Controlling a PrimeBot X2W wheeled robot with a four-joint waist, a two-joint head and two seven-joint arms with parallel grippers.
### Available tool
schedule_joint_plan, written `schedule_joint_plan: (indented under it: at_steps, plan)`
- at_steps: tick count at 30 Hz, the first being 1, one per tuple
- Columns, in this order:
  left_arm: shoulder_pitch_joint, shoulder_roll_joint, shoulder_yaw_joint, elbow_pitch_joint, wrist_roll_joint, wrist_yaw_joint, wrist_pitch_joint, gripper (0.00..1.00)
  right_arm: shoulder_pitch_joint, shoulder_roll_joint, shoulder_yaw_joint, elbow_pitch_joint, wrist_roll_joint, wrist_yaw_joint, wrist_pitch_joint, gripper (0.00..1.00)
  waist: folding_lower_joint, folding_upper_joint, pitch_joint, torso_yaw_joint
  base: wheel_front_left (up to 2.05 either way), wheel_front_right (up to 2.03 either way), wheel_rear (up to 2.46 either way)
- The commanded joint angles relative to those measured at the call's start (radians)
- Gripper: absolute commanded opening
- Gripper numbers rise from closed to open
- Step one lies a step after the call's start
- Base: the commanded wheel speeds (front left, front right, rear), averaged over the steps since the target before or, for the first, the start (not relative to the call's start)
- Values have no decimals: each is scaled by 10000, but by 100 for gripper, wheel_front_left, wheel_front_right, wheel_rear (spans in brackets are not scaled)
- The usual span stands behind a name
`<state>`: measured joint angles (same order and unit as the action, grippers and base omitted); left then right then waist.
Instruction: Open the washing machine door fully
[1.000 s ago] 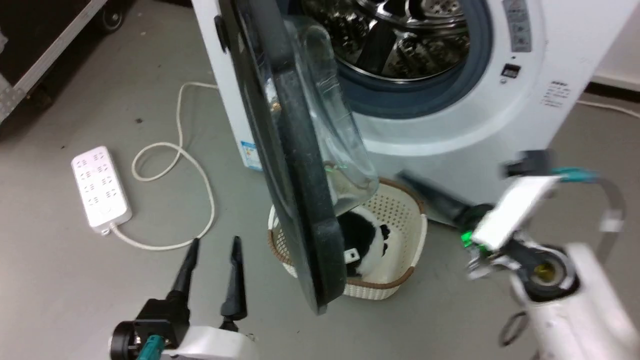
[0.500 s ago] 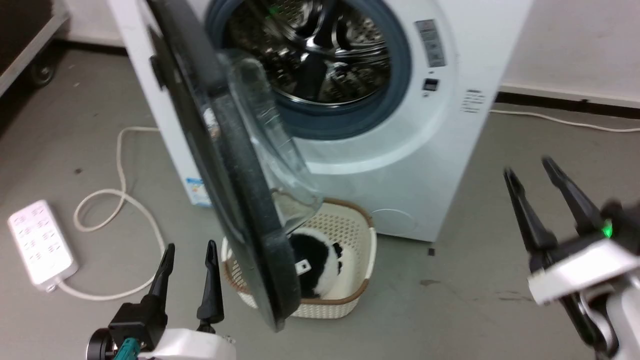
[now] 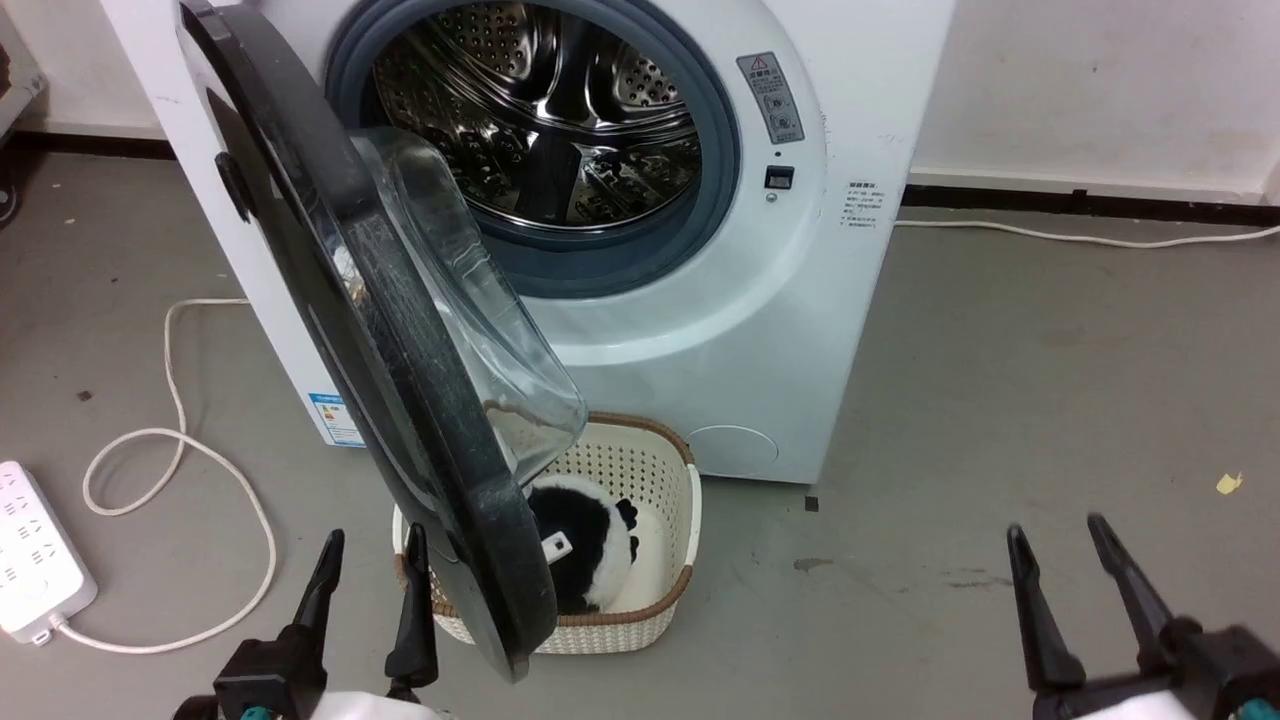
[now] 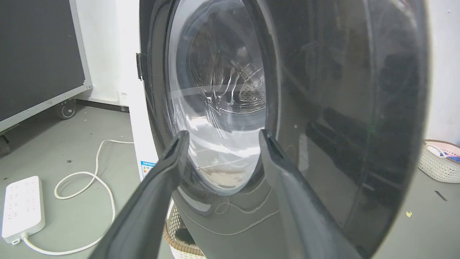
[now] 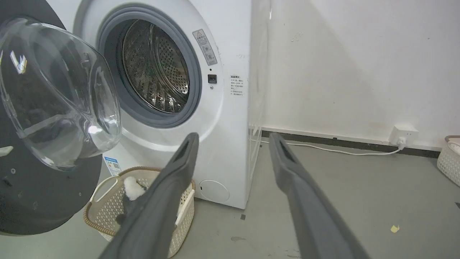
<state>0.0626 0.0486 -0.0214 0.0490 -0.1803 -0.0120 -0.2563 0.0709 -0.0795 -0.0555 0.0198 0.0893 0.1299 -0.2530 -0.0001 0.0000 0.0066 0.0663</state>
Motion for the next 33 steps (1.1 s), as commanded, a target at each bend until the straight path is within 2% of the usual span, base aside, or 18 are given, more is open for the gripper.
schedule_joint_plan:
  at_steps: [1, 12, 13, 14, 24, 27, 28, 30, 33]
  plan:
    - [136, 16, 30, 86, 20, -46, -55, 100, 270, 96, -21, -88, -24, 8, -75, 100, 1, 0, 4, -17, 0, 0, 0]
    - [198, 16, 9, 601, 161, -201, -55, 100, 550, 286, 58, -172, 77, 8, -86, 100, 1, 0, -47, -98, 0, 0, 0]
    - [189, 16, -1, 622, 149, -202, -55, 38, 533, 287, 75, -168, 121, 8, -86, 100, 1, 0, -46, -99, 0, 0, 0]
    - [177, 16, -13, 643, 131, -208, -55, 0, 515, 288, 85, -169, 163, 8, -86, 100, 1, 0, -42, -95, 0, 0, 0]
    - [44, 16, 227, 412, 2, 69, -55, 0, 464, 291, 94, -185, 372, 8, -87, 100, 1, 0, -48, -25, 0, 0, 0]
    - [-193, 16, 678, -228, -266, 290, -55, 0, 449, 291, 82, -226, 371, 8, -87, 100, 1, 0, -41, 10, 0, 0, 0]
    - [-535, 16, 1127, -1127, -445, 496, -55, 0, 430, 291, 76, -279, 357, 8, -87, 100, 1, 0, -29, 15, 0, 0, 0]
    - [-846, 16, 1493, -1931, -320, 710, -55, 0, 415, 292, 97, -294, 334, 8, -87, 100, 1, 0, -21, 7, 0, 0, 0]
    - [-1356, 16, 1823, -3051, -270, 792, -55, 0, 386, 292, 107, -303, 309, 8, -87, 100, 1, 0, -5, -13, 0, 0, 0]
